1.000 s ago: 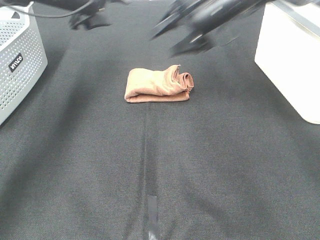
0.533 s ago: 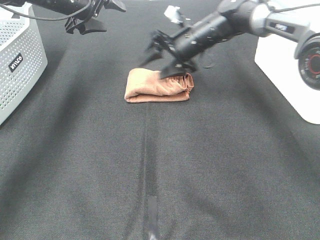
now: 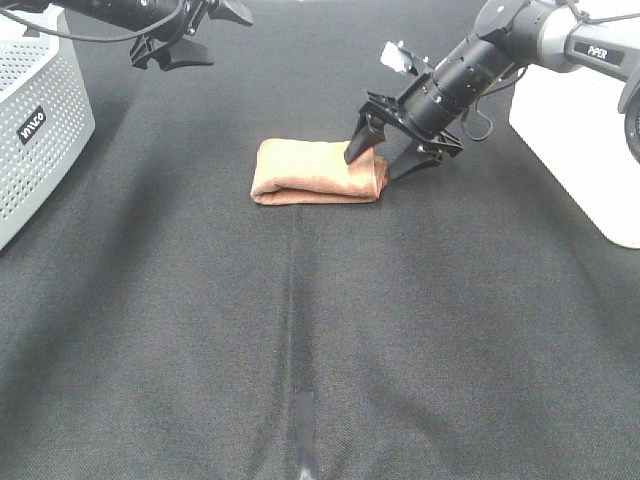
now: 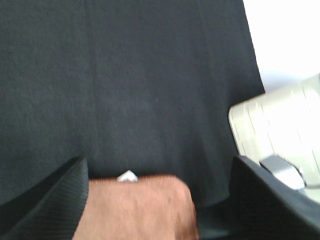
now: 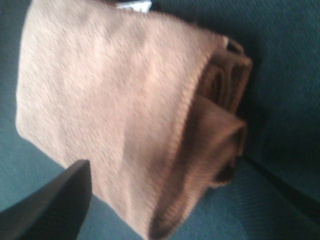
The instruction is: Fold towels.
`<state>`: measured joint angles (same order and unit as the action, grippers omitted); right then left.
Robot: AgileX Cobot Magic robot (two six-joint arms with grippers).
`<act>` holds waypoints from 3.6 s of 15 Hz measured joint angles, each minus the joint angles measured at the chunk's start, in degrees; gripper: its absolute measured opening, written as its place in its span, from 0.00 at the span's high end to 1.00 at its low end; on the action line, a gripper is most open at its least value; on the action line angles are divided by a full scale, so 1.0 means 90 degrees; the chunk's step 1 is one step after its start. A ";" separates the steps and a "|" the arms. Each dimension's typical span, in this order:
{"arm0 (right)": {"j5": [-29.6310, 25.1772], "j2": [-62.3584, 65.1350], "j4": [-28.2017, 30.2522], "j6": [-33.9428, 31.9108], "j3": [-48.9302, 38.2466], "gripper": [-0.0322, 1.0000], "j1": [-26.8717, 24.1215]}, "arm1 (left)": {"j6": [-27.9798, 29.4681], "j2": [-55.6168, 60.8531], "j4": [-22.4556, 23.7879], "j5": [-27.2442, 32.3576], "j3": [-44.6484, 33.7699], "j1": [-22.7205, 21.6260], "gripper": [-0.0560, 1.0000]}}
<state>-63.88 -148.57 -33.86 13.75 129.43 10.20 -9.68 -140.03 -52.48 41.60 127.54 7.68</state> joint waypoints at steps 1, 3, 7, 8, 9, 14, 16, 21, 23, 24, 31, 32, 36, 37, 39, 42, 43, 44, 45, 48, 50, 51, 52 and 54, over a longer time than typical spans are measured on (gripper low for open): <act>-0.0076 0.0051 0.0108 0.0000 0.0000 0.26 0.0000 | -0.0070 0.0000 0.0000 0.0191 0.0000 -0.0013 0.25; -0.0452 0.0497 0.0503 -0.0045 0.0000 0.26 0.0000 | -0.0344 0.0166 0.0337 0.1044 0.0000 -0.0121 0.25; -0.0598 0.1509 0.0980 -0.0554 0.0000 0.26 0.0000 | -0.0325 0.1197 0.1725 0.2489 0.0000 -0.0166 0.25; -0.0598 0.1859 0.1165 -0.0764 0.0000 0.26 0.0000 | -0.0127 0.1687 0.2285 0.2782 0.0006 -0.0166 0.25; -0.0598 0.1859 0.1165 -0.0764 0.0000 0.26 0.0000 | -0.0127 0.1687 0.2285 0.2782 0.0006 -0.0166 0.25; -0.0611 0.3909 0.1910 -0.0821 -0.1127 0.26 0.0000 | 0.0446 0.3711 0.3890 0.3069 -0.0267 -0.0172 0.25; -0.0618 0.4908 0.2260 -0.0821 -0.2063 0.26 0.0000 | 0.0471 0.4533 0.4284 0.3069 -0.0758 -0.0172 0.25; -0.0618 0.7913 0.2922 -0.0821 -0.5271 0.26 0.0000 | 0.0471 0.7544 0.5087 0.3088 -0.3947 -0.0172 0.25; -0.0624 0.8964 0.2922 -0.0840 -0.6341 0.26 0.0000 | 0.0471 0.8722 0.5150 0.3107 -0.5271 -0.0172 0.25; -0.0630 0.9492 0.2922 -0.0859 -0.6882 0.26 0.0000 | 0.0471 0.9320 0.5157 0.3113 -0.5870 -0.0172 0.25; -0.0484 1.3267 0.3018 -0.0955 -0.9855 0.26 0.0013 | 0.0471 1.3776 0.5188 0.2998 -0.9256 -0.0172 0.25; -0.0382 1.3776 0.3049 -0.0955 -1.0148 0.26 0.0019 | 0.0458 1.4343 0.5188 0.2909 -0.9600 -0.0172 0.25; -0.0095 1.5788 0.3234 -0.0955 -1.0912 0.26 0.0019 | 0.0025 1.5584 0.5176 0.2757 -1.0460 -0.0172 0.25; -0.0095 1.5788 0.3234 -0.0955 -1.0912 0.26 0.0019 | 0.0025 1.5584 0.5176 0.2757 -1.0460 -0.0172 0.25; 0.0013 1.6253 0.3266 -0.0955 -1.0988 0.26 0.0019 | -0.0140 1.5591 0.5010 0.2642 -1.0772 -0.0172 0.25; 0.0274 1.6399 0.3400 -0.0955 -1.1141 0.26 0.0019 | -0.0465 1.5591 0.4628 0.2184 -1.0950 -0.0172 0.25; 0.0274 1.6399 0.3412 -0.0955 -1.1147 0.26 0.0019 | -0.0497 1.5591 0.4584 0.2165 -1.0982 -0.0172 0.25; 0.0280 1.6399 0.3412 -0.0955 -1.1147 0.26 0.0019 | -0.0516 1.5591 0.4552 0.2165 -1.0982 -0.0172 0.25; 0.0280 1.6399 0.3412 -0.0955 -1.1147 0.26 0.0019 | -0.0516 1.5591 0.4539 0.2158 -1.0982 -0.0172 0.25; 0.0280 1.6399 0.3412 -0.0955 -1.1147 0.26 0.0019 | -0.0516 1.5591 0.4533 0.2152 -1.0982 -0.0172 0.25; 0.0280 1.6399 0.3412 -0.0955 -1.1147 0.26 0.0019 | -0.0516 1.5591 0.4533 0.2152 -1.0982 -0.0172 0.25; 0.0280 1.6399 0.3412 -0.0955 -1.1147 0.26 0.0019 | -0.0516 1.5591 0.4533 0.2152 -1.0982 -0.0172 0.25; 0.0280 1.6399 0.3412 -0.0955 -1.1147 0.26 0.0019 | -0.0516 1.5591 0.4533 0.2145 -1.0982 -0.0172 0.25; 0.0280 1.6399 0.3412 -0.0955 -1.1147 0.26 0.0019 | -0.0516 1.5591 0.4533 0.2139 -1.0982 -0.0172 0.25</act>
<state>-61.36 -0.97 -3.15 5.16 29.11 10.37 -14.32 0.29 -11.69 60.85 28.71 6.13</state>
